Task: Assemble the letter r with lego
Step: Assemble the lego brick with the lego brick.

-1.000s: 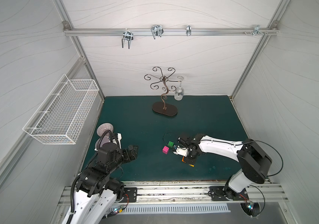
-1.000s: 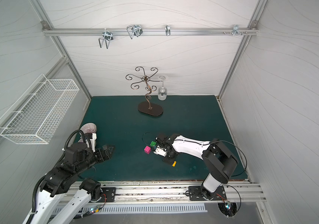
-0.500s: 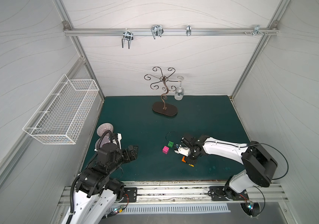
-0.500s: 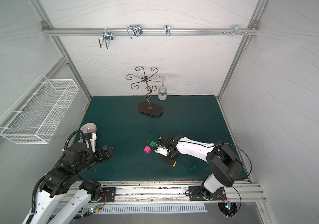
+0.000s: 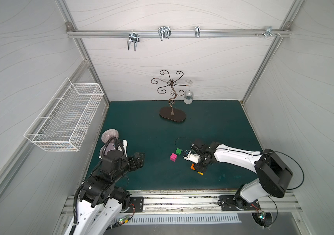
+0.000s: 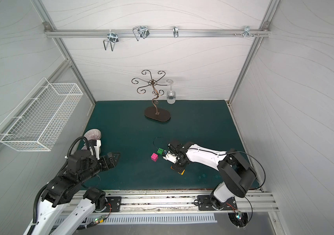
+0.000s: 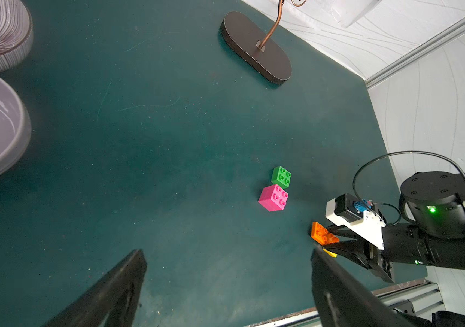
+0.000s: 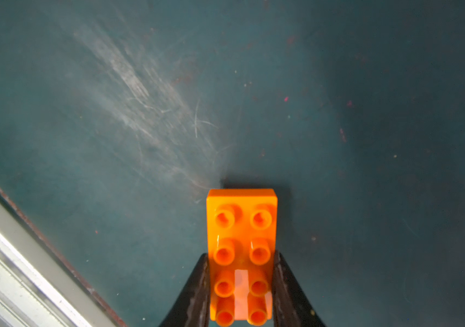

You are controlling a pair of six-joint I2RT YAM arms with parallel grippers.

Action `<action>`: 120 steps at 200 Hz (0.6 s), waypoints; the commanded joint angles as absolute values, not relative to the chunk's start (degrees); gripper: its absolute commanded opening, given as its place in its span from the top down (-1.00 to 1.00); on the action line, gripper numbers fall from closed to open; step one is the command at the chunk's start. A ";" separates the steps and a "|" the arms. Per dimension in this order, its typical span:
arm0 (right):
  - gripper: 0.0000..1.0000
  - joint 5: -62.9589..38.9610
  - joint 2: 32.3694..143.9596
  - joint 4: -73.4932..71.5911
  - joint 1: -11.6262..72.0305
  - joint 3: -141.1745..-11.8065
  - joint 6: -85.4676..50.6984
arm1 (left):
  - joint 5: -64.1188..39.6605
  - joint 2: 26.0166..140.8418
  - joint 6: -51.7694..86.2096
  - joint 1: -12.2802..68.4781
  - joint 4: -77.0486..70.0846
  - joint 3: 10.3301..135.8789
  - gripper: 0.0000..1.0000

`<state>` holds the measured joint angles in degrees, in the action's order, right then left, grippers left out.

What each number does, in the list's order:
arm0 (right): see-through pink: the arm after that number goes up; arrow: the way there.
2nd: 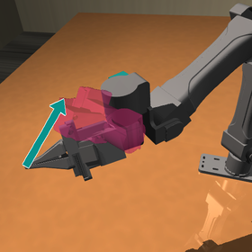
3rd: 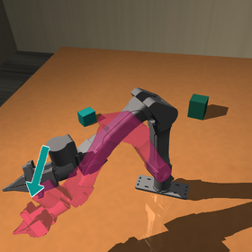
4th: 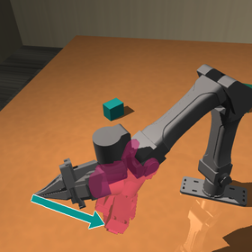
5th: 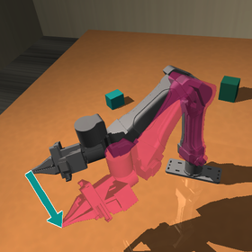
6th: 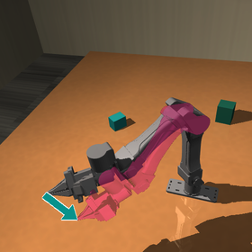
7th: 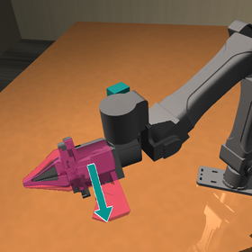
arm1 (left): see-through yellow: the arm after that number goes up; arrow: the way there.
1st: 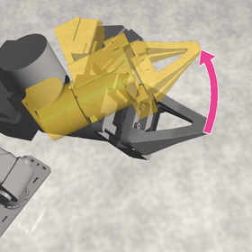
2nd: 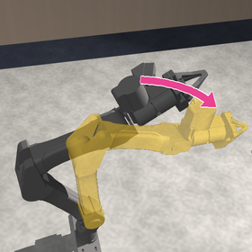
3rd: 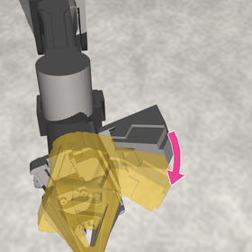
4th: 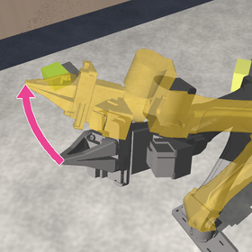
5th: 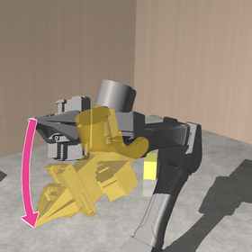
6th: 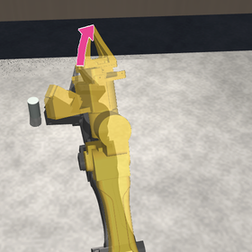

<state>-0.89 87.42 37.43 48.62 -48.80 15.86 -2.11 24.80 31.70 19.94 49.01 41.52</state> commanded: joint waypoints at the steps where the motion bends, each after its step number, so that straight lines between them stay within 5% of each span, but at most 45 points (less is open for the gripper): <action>1: 0.53 0.31 87.26 39.71 48.34 -49.30 14.85 | -1.23 24.61 31.83 20.30 47.02 41.94 -0.88; 57: -0.04 1.32 82.92 41.93 48.60 -50.83 15.20 | -1.24 24.87 31.84 20.30 46.85 41.91 -0.88; 106: -0.10 3.04 78.38 47.05 48.44 -56.11 13.35 | -1.32 25.05 31.82 20.30 46.76 41.88 -0.88; 120: 0.04 3.18 78.39 49.99 47.88 -58.37 11.31 | -1.36 25.14 31.82 20.31 46.75 41.84 -0.88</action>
